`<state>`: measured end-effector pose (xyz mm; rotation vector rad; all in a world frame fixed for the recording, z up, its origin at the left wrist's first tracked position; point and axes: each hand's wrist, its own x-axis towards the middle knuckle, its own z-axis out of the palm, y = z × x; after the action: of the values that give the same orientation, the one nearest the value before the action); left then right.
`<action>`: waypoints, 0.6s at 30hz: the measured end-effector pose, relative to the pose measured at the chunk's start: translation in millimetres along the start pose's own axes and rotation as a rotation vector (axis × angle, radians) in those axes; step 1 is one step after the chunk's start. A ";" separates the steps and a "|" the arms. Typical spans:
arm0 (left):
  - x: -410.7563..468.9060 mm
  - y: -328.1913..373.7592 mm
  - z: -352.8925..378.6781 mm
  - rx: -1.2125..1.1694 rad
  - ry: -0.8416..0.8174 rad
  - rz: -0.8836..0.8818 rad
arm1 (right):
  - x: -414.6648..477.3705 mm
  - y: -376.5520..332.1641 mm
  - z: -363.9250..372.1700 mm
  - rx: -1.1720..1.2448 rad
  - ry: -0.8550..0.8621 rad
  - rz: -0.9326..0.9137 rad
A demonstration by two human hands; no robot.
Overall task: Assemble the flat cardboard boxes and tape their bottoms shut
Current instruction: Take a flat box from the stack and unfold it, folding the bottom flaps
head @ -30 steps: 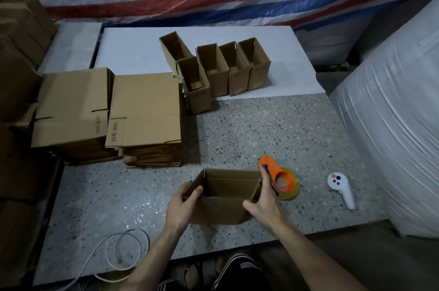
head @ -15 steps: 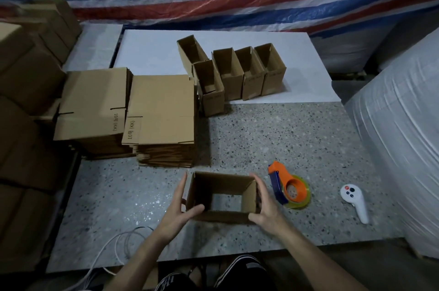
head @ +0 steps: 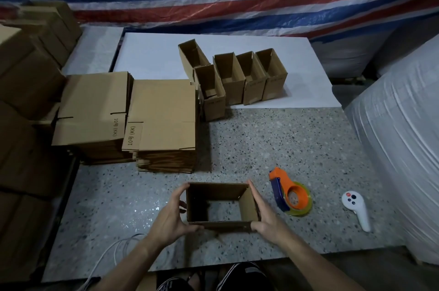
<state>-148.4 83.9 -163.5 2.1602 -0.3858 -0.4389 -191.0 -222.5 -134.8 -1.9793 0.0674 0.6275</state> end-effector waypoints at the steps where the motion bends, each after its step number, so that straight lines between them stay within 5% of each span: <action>1: -2.7 -0.9 1.2 -0.007 0.026 0.027 | 0.2 -1.9 0.6 -0.001 0.001 0.006; 9: -12.6 -16.6 10.4 0.105 0.122 0.182 | -4.0 -7.9 12.4 -0.002 0.080 0.018; 13: -1.4 -17.0 15.1 0.262 -0.029 0.199 | -2.3 -7.0 19.9 0.037 0.102 -0.023; 18: 0.8 -17.2 29.3 0.033 -0.088 0.075 | 1.8 -6.2 15.3 0.427 0.039 0.078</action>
<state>-158.6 72.7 -193.9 2.1551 -0.5250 -0.4891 -193.6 -206.2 -135.9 -1.5800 0.2811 0.5709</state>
